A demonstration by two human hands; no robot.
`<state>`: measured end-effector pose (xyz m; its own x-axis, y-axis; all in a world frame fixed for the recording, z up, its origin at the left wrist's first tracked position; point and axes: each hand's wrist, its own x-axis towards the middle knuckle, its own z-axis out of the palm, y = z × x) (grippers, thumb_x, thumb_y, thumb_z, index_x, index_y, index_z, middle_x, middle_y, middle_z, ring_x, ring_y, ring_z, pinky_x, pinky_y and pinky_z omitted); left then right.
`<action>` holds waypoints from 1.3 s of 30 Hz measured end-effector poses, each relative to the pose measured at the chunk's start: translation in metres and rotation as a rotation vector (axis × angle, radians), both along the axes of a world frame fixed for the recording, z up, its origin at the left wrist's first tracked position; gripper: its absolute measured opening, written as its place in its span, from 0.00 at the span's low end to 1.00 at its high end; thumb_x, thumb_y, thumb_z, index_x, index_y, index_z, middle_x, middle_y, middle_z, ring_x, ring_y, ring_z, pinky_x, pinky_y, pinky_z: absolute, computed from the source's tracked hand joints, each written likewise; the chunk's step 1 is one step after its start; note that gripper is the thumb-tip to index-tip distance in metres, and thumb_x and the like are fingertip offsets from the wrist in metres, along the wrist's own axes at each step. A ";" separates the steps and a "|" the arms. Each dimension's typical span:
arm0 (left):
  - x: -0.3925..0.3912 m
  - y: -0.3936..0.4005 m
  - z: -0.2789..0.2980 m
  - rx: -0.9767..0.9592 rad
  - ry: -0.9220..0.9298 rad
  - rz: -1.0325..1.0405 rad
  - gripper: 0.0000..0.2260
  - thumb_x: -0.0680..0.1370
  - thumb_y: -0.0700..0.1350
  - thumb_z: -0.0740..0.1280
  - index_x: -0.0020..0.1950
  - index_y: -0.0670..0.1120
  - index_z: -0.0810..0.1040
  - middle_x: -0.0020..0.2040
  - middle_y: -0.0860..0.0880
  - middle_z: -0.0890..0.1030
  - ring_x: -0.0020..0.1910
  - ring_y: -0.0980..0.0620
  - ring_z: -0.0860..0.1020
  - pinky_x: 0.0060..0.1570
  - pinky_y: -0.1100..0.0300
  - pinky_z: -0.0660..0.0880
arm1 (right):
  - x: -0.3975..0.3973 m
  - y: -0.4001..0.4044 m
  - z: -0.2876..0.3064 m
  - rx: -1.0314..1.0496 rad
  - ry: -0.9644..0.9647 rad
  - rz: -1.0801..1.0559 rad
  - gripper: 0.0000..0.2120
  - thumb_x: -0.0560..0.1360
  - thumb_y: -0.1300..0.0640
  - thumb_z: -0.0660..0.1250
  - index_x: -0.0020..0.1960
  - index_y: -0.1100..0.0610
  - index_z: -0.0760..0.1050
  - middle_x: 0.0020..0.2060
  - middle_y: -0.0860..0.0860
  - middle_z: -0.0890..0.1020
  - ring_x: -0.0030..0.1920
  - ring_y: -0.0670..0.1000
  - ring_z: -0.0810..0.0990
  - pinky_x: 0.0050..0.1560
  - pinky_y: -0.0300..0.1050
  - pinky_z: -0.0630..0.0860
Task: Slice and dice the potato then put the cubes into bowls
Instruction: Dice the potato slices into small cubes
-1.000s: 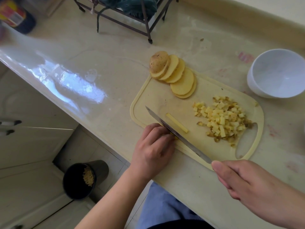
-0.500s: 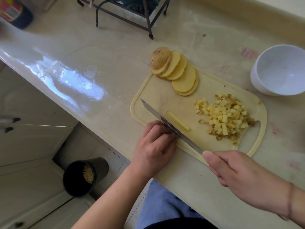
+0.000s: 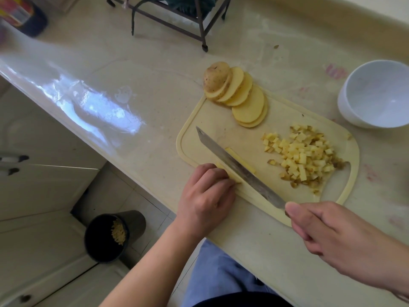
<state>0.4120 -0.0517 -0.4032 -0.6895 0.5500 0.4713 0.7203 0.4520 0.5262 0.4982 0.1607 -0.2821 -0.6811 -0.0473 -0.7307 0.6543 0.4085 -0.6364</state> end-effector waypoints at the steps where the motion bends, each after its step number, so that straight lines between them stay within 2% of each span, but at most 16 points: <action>1: 0.000 0.000 0.000 0.001 -0.005 0.005 0.02 0.72 0.32 0.76 0.42 0.36 0.85 0.43 0.40 0.83 0.45 0.40 0.80 0.47 0.50 0.78 | 0.000 -0.001 0.002 -0.015 -0.007 0.004 0.25 0.70 0.35 0.54 0.31 0.58 0.63 0.21 0.47 0.63 0.20 0.43 0.59 0.21 0.31 0.58; 4: 0.000 0.000 0.000 0.010 -0.014 0.008 0.02 0.72 0.32 0.76 0.43 0.35 0.85 0.45 0.41 0.84 0.45 0.40 0.81 0.46 0.50 0.79 | 0.003 -0.002 0.004 -0.011 -0.002 0.025 0.26 0.70 0.34 0.54 0.31 0.57 0.64 0.20 0.47 0.65 0.20 0.43 0.61 0.22 0.31 0.59; 7: 0.000 0.000 0.001 0.006 -0.016 0.003 0.02 0.72 0.32 0.76 0.44 0.36 0.85 0.45 0.41 0.84 0.46 0.39 0.82 0.46 0.49 0.79 | 0.007 -0.001 -0.001 0.026 0.009 0.049 0.31 0.71 0.29 0.51 0.30 0.56 0.63 0.20 0.47 0.65 0.22 0.43 0.61 0.24 0.33 0.60; 13: 0.000 -0.001 -0.001 0.010 -0.015 0.003 0.01 0.74 0.32 0.74 0.44 0.35 0.85 0.45 0.40 0.84 0.47 0.40 0.81 0.46 0.49 0.79 | 0.024 0.006 -0.006 0.038 -0.001 0.053 0.37 0.63 0.19 0.50 0.33 0.56 0.63 0.21 0.47 0.66 0.24 0.44 0.63 0.27 0.39 0.64; 18: 0.000 -0.001 0.000 0.018 -0.017 0.006 0.02 0.73 0.31 0.74 0.44 0.36 0.86 0.45 0.41 0.84 0.48 0.41 0.81 0.48 0.50 0.80 | 0.032 0.010 -0.005 0.056 -0.036 0.041 0.43 0.55 0.14 0.49 0.33 0.57 0.64 0.20 0.48 0.68 0.22 0.44 0.63 0.26 0.36 0.64; 24: 0.000 0.000 0.000 0.032 -0.017 0.019 0.04 0.71 0.30 0.75 0.44 0.36 0.86 0.43 0.42 0.84 0.47 0.41 0.81 0.47 0.52 0.80 | 0.013 -0.001 -0.016 0.062 0.091 0.078 0.34 0.67 0.23 0.49 0.34 0.56 0.63 0.23 0.47 0.63 0.25 0.44 0.62 0.29 0.40 0.62; 28: -0.001 0.000 0.000 0.029 -0.014 0.019 0.04 0.72 0.30 0.75 0.44 0.36 0.86 0.42 0.42 0.83 0.48 0.42 0.81 0.47 0.52 0.80 | -0.005 -0.009 -0.026 0.071 0.151 0.078 0.34 0.69 0.25 0.50 0.32 0.57 0.63 0.23 0.47 0.64 0.26 0.44 0.62 0.29 0.42 0.63; 32: 0.000 -0.001 -0.002 0.017 -0.012 0.026 0.03 0.71 0.31 0.76 0.44 0.36 0.86 0.40 0.42 0.82 0.47 0.42 0.80 0.46 0.52 0.79 | -0.004 0.000 -0.021 0.051 0.116 0.027 0.33 0.71 0.26 0.51 0.30 0.56 0.64 0.21 0.47 0.65 0.24 0.43 0.63 0.27 0.35 0.62; 34: 0.000 -0.002 -0.003 0.004 -0.010 0.029 0.02 0.72 0.32 0.76 0.44 0.36 0.86 0.40 0.42 0.81 0.47 0.42 0.80 0.46 0.52 0.79 | -0.004 0.004 -0.014 0.007 0.034 -0.025 0.30 0.75 0.31 0.51 0.31 0.56 0.64 0.21 0.46 0.63 0.22 0.43 0.60 0.23 0.32 0.60; 36: -0.001 -0.002 -0.004 -0.004 0.002 0.023 0.01 0.73 0.33 0.76 0.44 0.36 0.86 0.41 0.42 0.82 0.47 0.41 0.80 0.47 0.51 0.79 | -0.004 0.006 -0.010 -0.064 -0.052 -0.044 0.25 0.73 0.37 0.54 0.33 0.59 0.64 0.22 0.47 0.62 0.20 0.43 0.58 0.20 0.30 0.58; 39: 0.000 -0.006 -0.003 -0.037 0.031 0.039 0.01 0.74 0.34 0.76 0.45 0.37 0.86 0.44 0.42 0.83 0.46 0.41 0.81 0.48 0.50 0.79 | -0.005 0.005 -0.011 -0.056 -0.018 -0.024 0.25 0.72 0.36 0.55 0.33 0.59 0.65 0.22 0.47 0.64 0.20 0.43 0.60 0.21 0.30 0.59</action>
